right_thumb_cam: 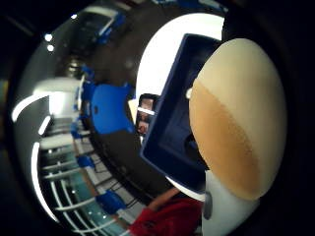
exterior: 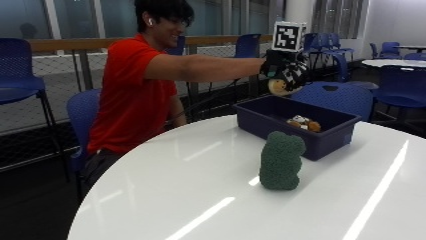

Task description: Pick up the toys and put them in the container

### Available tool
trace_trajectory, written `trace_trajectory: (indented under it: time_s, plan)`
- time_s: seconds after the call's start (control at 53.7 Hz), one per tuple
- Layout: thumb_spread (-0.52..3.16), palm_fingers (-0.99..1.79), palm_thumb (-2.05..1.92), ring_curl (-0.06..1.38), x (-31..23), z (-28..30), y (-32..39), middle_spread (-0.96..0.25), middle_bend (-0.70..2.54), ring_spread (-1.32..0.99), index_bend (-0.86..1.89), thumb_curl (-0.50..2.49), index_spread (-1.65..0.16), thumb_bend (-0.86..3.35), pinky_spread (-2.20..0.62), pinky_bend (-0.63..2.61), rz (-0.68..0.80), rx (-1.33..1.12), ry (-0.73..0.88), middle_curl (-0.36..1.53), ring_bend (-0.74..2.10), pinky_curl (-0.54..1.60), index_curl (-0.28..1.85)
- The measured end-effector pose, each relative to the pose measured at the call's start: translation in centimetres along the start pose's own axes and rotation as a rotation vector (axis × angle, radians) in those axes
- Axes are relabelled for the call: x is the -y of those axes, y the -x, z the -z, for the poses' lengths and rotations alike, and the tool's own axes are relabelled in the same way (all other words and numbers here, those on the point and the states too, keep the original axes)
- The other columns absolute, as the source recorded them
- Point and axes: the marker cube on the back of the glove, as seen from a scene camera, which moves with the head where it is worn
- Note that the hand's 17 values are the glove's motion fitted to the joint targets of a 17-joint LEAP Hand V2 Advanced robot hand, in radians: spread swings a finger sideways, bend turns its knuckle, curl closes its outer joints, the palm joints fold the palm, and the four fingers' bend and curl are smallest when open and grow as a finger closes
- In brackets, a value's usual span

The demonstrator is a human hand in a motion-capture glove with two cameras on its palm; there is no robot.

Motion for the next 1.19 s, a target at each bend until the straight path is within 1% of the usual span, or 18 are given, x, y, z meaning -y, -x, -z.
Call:
trace_trajectory:
  time_s: [0.037,0.093,0.168,0.261,0.317,0.335,0.354,0.373,0.391,0.41,0.429,0.485,0.559,0.634,0.708,0.745,0.839,1.193]
  plan:
    - [0.35,0.83,0.72,0.69,0.4,-0.2,1.1,-0.55,0.69,-0.57,0.3,1.03,-0.49,0.1,-0.41,1.18,0.012,0.014,0.001,0.96,1.09,0.5,0.98]
    - [0.35,0.83,0.72,0.7,1.3,-0.5,3.3,-0.56,0.69,-0.57,0.3,1.04,-0.5,0.1,-0.41,1.19,-0.077,0.068,0.005,0.97,1.1,0.5,1.0]
    - [0.35,0.82,0.72,0.71,1.8,-1.1,4.0,-0.56,0.68,-0.57,0.29,1.06,-0.51,0.09,-0.41,1.19,-0.127,0.081,0.0,0.99,1.09,0.5,1.03]
    - [0.37,0.75,0.69,0.71,1.6,-1.6,4.8,-0.57,0.66,-0.56,0.28,1.07,-0.51,0.06,-0.41,1.16,-0.069,0.136,0.025,1.01,1.07,0.49,1.07]
    - [0.54,0.4,0.56,0.7,1.1,-2.3,3.9,-0.54,0.53,-0.54,0.09,1.03,-0.49,-0.02,-0.38,1.18,0.023,0.051,0.076,0.96,1.02,0.49,1.01]
    - [0.6,0.33,0.53,0.7,0.9,-2.4,3.6,-0.53,0.53,-0.54,0.1,1.02,-0.49,-0.03,-0.36,1.16,0.058,0.029,0.089,0.96,1.02,0.49,1.0]
    - [0.67,0.18,0.45,0.68,0.7,-2.5,3.5,-0.52,0.49,-0.51,0.12,0.99,-0.49,-0.07,-0.32,1.13,0.073,0.026,0.096,0.93,0.95,0.49,0.99]
    - [0.73,0.09,0.41,0.68,0.6,-2.4,3.6,-0.5,0.46,-0.49,0.12,0.96,-0.48,-0.07,-0.29,1.14,0.062,0.043,0.097,0.92,0.92,0.5,0.97]
    - [0.77,-0.3,0.28,0.65,0.6,-2.2,3.8,-0.44,0.35,-0.42,0.06,0.9,-0.47,-0.14,-0.23,1.16,0.037,0.071,0.091,0.88,0.76,0.51,0.93]
    - [0.8,-0.43,0.23,0.63,0.5,-2.0,3.9,-0.4,0.31,-0.36,0.05,0.86,-0.46,-0.14,-0.2,1.15,0.011,0.1,0.08,0.86,0.66,0.5,0.9]
    - [0.83,-0.45,0.18,0.61,0.4,-1.9,3.8,-0.37,0.26,-0.33,0.05,0.83,-0.45,-0.13,-0.17,1.13,-0.007,0.123,0.066,0.83,0.61,0.48,0.86]
    - [0.89,-0.46,0.03,0.53,-0.3,-1.7,2.4,-0.3,0.2,-0.25,0.04,0.75,-0.42,-0.13,-0.1,1.06,-0.034,0.135,0.029,0.78,0.43,0.43,0.77]
    - [0.93,-0.4,-0.07,0.46,-1.4,-1.8,-0.2,-0.22,0.14,-0.18,0.04,0.66,-0.39,-0.1,-0.04,0.98,-0.067,0.096,0.014,0.72,0.3,0.39,0.67]
    - [0.95,-0.36,-0.1,0.42,-3.3,-2.1,-3.0,-0.17,0.12,-0.13,0.05,0.59,-0.36,-0.1,0.0,0.92,0.036,0.026,-0.001,0.66,0.23,0.36,0.59]
    - [0.97,-0.33,-0.12,0.4,-4.4,-2.3,-5.3,-0.13,0.1,-0.09,0.07,0.52,-0.35,-0.1,0.03,0.88,-0.047,0.026,-0.004,0.6,0.18,0.34,0.53]
    - [0.97,-0.31,-0.11,0.4,-5.3,-2.6,-6.8,-0.12,0.11,-0.08,0.07,0.49,-0.34,-0.1,0.04,0.86,-0.054,0.028,-0.001,0.57,0.17,0.34,0.5]
    - [0.97,-0.29,-0.13,0.38,-6.8,-3.1,-9.5,-0.09,0.11,-0.05,0.09,0.43,-0.33,-0.1,0.06,0.83,-0.205,0.095,0.011,0.51,0.16,0.33,0.45]
    - [0.95,-0.29,-0.14,0.3,-12.8,-7.8,-18.9,-0.07,0.1,-0.02,0.12,0.27,-0.32,-0.11,0.08,0.75,-0.349,0.139,0.043,0.35,0.14,0.31,0.33]
